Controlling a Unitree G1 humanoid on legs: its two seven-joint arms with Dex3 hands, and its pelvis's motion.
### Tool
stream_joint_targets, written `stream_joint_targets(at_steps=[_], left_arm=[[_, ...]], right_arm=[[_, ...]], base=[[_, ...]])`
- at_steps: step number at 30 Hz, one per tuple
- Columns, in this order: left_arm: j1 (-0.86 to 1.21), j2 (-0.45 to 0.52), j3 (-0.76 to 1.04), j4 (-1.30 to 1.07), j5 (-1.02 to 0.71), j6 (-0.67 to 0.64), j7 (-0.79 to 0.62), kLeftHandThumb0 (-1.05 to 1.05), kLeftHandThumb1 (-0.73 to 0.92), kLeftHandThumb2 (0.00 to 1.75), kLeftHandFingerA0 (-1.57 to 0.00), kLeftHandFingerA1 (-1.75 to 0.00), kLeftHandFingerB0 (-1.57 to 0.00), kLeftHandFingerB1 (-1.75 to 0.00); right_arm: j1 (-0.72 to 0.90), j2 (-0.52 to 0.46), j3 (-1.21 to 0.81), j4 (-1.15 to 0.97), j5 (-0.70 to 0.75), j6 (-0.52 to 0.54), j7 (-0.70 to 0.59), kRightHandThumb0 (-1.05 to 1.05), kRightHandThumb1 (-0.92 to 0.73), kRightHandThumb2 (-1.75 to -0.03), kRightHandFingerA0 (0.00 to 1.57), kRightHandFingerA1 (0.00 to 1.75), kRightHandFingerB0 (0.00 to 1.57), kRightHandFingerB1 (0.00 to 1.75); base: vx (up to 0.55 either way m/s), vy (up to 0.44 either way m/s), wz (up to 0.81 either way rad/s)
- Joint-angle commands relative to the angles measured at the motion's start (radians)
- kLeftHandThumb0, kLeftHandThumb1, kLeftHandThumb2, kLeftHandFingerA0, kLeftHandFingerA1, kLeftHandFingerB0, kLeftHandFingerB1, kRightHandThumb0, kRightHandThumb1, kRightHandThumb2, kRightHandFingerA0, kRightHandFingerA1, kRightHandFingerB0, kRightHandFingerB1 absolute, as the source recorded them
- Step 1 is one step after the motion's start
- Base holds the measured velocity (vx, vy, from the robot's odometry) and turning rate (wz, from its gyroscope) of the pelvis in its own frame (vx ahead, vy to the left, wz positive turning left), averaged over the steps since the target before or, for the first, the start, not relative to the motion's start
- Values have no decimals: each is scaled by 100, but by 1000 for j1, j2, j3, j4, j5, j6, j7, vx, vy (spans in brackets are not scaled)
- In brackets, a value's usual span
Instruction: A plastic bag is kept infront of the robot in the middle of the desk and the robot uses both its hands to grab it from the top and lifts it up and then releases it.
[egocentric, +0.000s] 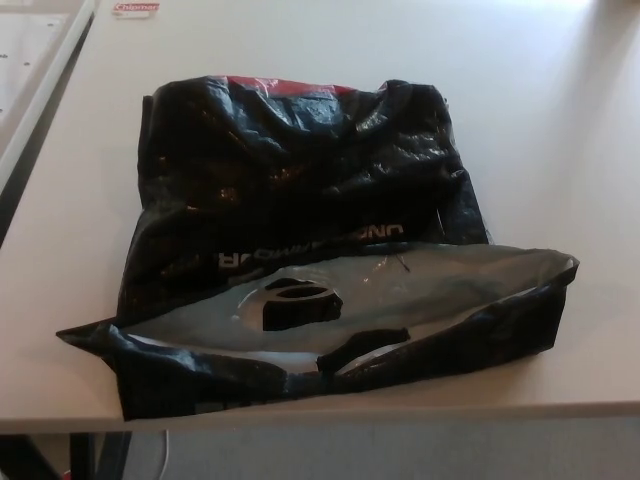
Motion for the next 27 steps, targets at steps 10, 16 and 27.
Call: stream_joint_targets(at_steps=[10,16,27], left_arm=[[170,-31,87,-356,-176,-639,19,-16,42,52,-60,-41,-34,-32],[109,-37,124,-416,-220,-739,41,-22,36,51,-53,-41,-32,-32],[-63,-4,241,-500,-214,-643,66,-22,40,52,-44,-37,-31,-31]], right_arm=[[158,-30,-78,-347,18,-389,-10,-49,-40,-69,54,48,30,41],[135,-21,-115,-324,-122,-538,-109,-46,-46,-55,53,37,33,32],[71,-39,-209,-453,-679,-521,-521,-62,-42,-71,21,38,16,36]], base=[[0,0,0],[0,0,0],[0,0,0]])
